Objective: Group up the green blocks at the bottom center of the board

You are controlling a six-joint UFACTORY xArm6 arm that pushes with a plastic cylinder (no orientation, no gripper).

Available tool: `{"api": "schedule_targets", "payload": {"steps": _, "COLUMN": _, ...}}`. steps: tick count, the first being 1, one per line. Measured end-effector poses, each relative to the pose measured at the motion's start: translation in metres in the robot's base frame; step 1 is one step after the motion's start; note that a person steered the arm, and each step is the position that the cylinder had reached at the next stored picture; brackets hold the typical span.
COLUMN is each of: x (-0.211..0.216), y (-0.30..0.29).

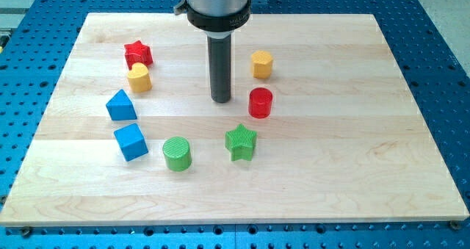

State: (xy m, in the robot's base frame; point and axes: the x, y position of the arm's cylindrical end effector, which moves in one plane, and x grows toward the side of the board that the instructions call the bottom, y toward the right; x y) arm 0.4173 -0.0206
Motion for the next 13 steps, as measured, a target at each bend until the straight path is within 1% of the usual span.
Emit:
{"api": "schedule_targets", "payload": {"steps": 3, "x": -0.001, "y": 0.002}}
{"api": "schedule_targets", "payload": {"steps": 4, "x": 0.001, "y": 0.011}}
{"api": "schedule_targets", "payload": {"steps": 5, "x": 0.016, "y": 0.022}}
{"api": "schedule_targets", "payload": {"steps": 6, "x": 0.033, "y": 0.057}}
{"api": "schedule_targets", "payload": {"steps": 7, "x": 0.059, "y": 0.077}}
{"api": "schedule_targets", "payload": {"steps": 8, "x": 0.096, "y": 0.074}}
{"api": "schedule_targets", "payload": {"steps": 9, "x": 0.098, "y": 0.060}}
{"api": "schedule_targets", "payload": {"steps": 10, "x": 0.089, "y": 0.056}}
{"api": "schedule_targets", "payload": {"steps": 11, "x": 0.065, "y": 0.031}}
{"api": "schedule_targets", "payload": {"steps": 12, "x": 0.090, "y": -0.003}}
{"api": "schedule_targets", "payload": {"steps": 13, "x": 0.123, "y": -0.002}}
